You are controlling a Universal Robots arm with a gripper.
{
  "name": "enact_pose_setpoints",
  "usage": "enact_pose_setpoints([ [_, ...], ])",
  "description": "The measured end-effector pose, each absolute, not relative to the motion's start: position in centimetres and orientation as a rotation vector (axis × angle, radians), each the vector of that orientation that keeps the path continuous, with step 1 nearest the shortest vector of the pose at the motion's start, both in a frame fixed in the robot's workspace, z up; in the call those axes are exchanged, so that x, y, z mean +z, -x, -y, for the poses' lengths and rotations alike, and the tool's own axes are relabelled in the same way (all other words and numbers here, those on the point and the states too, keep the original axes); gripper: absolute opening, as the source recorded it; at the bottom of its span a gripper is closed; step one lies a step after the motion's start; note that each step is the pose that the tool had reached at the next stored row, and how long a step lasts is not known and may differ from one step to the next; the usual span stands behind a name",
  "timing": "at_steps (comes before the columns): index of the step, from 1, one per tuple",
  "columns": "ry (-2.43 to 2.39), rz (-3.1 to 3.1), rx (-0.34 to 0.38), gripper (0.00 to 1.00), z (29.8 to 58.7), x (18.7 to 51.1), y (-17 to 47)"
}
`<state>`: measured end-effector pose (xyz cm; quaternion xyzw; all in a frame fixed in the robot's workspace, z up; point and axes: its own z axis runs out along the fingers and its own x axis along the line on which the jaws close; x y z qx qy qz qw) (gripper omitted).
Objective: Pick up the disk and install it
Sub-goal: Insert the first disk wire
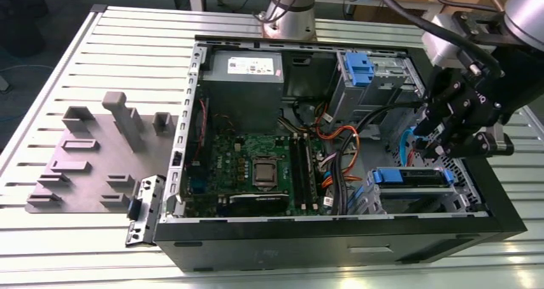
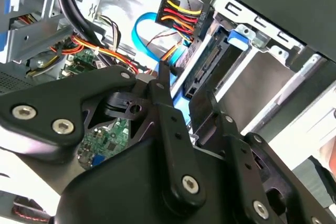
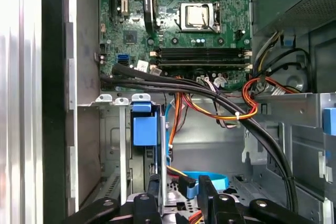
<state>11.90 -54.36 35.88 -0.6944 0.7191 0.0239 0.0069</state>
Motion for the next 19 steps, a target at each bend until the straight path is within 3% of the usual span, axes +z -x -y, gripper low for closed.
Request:
enact_pose_setpoints([
  [10,2.172,-2.249,0.075,0.41,54.32,35.59,-11.90],
  [11,2.172,-2.249,0.075,0.35,54.32,35.58,-11.90],
  [14,2.172,-2.249,0.075,0.29,54.32,35.57,-11.90],
  [16,2.172,-2.249,0.075,0.17,54.32,35.56,-11.90],
  [19,2.172,-2.249,0.075,0.16,54.32,35.55,-11.90],
])
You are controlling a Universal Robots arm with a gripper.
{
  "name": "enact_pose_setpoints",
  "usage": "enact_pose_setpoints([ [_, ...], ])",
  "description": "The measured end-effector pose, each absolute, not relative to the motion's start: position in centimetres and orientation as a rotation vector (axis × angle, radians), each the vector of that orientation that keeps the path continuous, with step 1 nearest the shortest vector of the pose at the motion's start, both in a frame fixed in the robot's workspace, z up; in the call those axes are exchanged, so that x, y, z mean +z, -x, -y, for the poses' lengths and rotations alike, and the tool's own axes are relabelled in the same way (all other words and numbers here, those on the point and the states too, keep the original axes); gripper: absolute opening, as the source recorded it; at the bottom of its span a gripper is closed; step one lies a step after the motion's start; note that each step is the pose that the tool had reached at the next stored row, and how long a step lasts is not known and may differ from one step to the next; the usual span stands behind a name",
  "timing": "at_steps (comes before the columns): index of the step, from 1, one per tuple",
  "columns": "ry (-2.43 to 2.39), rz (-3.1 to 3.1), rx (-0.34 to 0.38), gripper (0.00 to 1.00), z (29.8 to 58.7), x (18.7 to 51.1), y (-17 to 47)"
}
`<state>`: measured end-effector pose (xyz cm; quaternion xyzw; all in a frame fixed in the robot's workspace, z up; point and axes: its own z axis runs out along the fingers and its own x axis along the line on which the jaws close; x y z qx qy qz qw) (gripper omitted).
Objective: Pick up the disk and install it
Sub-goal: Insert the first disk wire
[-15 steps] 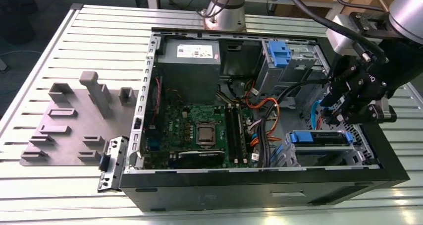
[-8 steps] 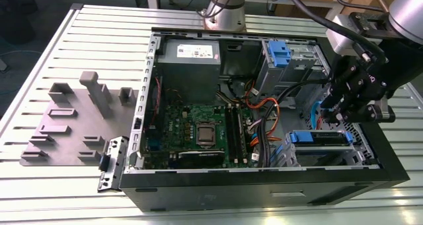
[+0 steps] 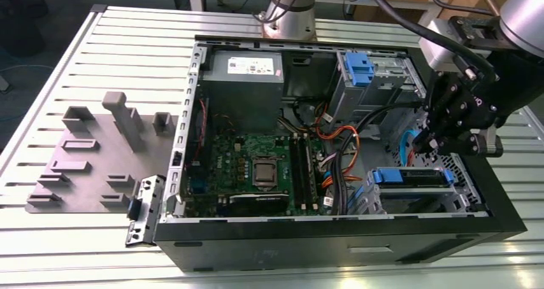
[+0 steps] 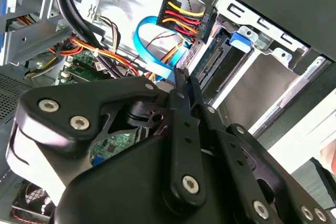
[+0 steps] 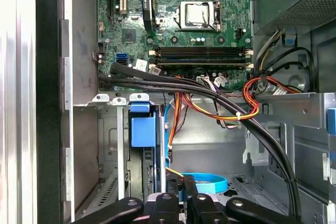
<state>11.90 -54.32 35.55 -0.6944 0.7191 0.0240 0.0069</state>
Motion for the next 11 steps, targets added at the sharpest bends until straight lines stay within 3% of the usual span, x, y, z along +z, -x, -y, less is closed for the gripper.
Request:
enact_pose_setpoints([
  [11,2.172,-2.249,0.075,0.16,55.30,35.44,-11.90],
])
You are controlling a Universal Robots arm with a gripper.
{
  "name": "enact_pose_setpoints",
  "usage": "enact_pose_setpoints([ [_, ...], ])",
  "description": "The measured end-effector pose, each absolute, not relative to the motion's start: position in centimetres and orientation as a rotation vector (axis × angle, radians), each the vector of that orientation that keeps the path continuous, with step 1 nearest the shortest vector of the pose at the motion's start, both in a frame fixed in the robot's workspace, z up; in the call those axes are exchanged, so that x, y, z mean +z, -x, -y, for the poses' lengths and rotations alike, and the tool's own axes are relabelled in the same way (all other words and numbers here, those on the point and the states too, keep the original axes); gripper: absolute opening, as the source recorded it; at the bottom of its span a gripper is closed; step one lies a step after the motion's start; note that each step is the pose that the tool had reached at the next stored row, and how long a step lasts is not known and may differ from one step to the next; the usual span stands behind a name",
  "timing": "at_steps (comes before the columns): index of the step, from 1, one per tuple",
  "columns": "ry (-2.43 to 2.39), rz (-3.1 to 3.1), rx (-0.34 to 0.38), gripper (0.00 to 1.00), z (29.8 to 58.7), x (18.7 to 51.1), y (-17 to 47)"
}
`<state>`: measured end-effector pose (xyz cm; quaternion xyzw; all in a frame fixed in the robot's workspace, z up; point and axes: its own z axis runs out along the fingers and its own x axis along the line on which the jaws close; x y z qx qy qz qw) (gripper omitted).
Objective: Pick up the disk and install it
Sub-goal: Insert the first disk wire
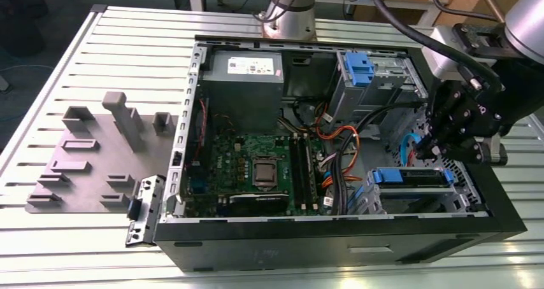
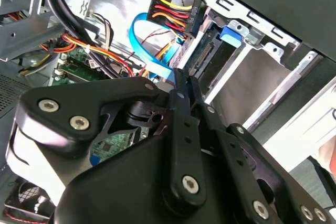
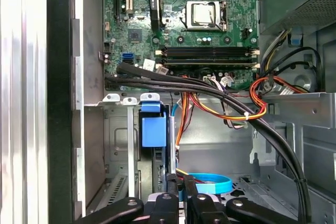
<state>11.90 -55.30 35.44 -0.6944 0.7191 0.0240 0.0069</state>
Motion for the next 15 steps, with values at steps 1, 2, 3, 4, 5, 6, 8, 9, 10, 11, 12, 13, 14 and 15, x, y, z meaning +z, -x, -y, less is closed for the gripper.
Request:
enact_pose_setpoints([
  [1,2.172,-2.249,0.075,0.16,55.31,35.44,-11.90],
  [2,2.172,-2.249,0.075,0.16,55.31,35.44,-11.90],
  [3,2.172,-2.249,0.075,0.16,55.31,35.44,-11.90],
  [4,2.172,-2.249,0.075,0.16,55.32,35.43,-11.90],
  [5,2.172,-2.249,0.075,0.16,55.39,35.41,-11.90],
  [6,2.172,-2.249,0.075,0.16,55.46,35.40,-11.90],
  [8,2.172,-2.250,0.074,0.16,55.62,35.38,-11.90],
  [9,2.172,-2.250,0.074,0.16,55.69,35.35,-11.90],
  [10,2.172,-2.250,0.074,0.16,55.74,35.31,-11.90],
  [11,2.172,-2.249,0.075,0.16,55.77,35.24,-11.90],
  [12,2.172,-2.250,0.075,0.16,55.80,35.17,-11.90],
  [13,2.172,-2.250,0.075,0.16,55.83,35.09,-11.90],
  [14,2.172,-2.250,0.074,0.16,55.87,35.04,-11.89],
  [15,2.172,-2.250,0.074,0.16,55.93,34.96,-11.89],
])
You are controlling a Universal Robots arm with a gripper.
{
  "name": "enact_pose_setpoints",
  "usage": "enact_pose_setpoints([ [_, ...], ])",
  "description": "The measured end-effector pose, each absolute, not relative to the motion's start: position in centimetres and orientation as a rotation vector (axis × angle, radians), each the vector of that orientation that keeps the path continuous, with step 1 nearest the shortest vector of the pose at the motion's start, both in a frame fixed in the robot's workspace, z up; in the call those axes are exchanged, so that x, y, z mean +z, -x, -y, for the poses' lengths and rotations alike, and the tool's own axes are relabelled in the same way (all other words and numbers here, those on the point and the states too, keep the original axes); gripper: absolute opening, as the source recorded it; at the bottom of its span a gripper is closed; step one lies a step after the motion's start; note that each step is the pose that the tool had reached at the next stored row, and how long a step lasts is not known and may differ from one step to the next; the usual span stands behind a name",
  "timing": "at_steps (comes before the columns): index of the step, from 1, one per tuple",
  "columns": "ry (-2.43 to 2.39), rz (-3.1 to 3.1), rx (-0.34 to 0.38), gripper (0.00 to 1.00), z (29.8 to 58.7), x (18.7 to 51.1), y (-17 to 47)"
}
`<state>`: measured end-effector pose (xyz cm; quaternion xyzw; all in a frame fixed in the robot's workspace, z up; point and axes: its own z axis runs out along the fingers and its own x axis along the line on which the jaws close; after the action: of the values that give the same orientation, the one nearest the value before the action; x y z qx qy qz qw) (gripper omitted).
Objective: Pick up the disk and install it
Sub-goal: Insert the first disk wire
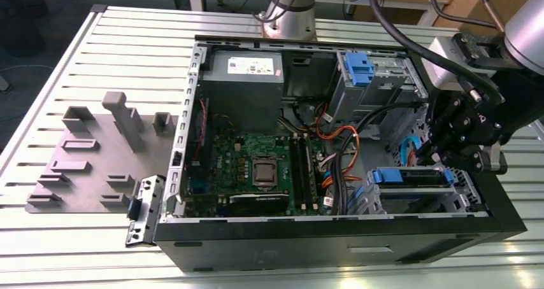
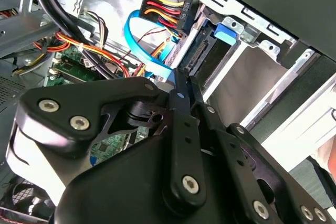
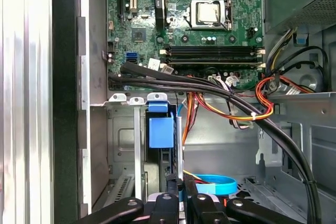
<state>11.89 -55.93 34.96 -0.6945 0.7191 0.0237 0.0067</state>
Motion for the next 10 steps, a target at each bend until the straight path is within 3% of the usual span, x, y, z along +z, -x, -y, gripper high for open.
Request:
enact_pose_setpoints([
  [10,2.172,-2.250,0.075,0.16,56.24,34.40,-11.88],
])
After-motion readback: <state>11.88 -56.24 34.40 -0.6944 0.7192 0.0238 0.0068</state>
